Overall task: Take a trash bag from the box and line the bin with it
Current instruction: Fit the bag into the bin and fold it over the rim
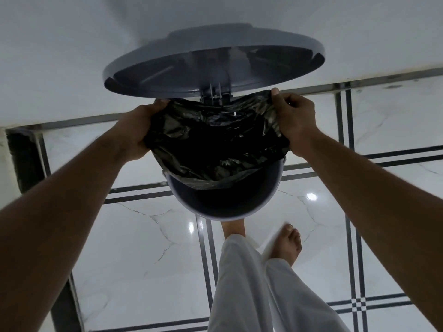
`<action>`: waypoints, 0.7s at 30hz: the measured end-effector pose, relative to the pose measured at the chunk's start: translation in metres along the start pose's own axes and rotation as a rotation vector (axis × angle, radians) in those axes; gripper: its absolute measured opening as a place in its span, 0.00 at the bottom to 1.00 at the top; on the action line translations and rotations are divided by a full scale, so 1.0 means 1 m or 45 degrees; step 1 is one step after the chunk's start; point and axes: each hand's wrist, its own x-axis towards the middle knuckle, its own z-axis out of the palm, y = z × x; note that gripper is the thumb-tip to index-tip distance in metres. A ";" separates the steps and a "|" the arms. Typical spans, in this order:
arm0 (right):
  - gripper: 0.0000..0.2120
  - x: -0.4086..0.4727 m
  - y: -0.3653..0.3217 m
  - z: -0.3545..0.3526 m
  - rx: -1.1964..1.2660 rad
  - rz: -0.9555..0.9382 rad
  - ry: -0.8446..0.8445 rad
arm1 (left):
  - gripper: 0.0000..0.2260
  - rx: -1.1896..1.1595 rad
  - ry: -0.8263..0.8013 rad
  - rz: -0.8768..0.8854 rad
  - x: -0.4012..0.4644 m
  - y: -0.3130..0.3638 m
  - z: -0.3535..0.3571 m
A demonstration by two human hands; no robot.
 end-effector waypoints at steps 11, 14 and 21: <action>0.17 0.020 0.032 0.001 -0.240 0.330 -0.048 | 0.21 0.333 0.118 -0.243 0.037 -0.032 -0.011; 0.22 0.010 0.037 -0.012 -0.265 0.422 -0.109 | 0.19 0.553 0.090 -0.392 0.018 -0.043 -0.016; 0.27 -0.037 0.052 -0.049 -0.120 0.519 -0.206 | 0.17 0.496 -0.046 -0.409 -0.047 -0.071 -0.028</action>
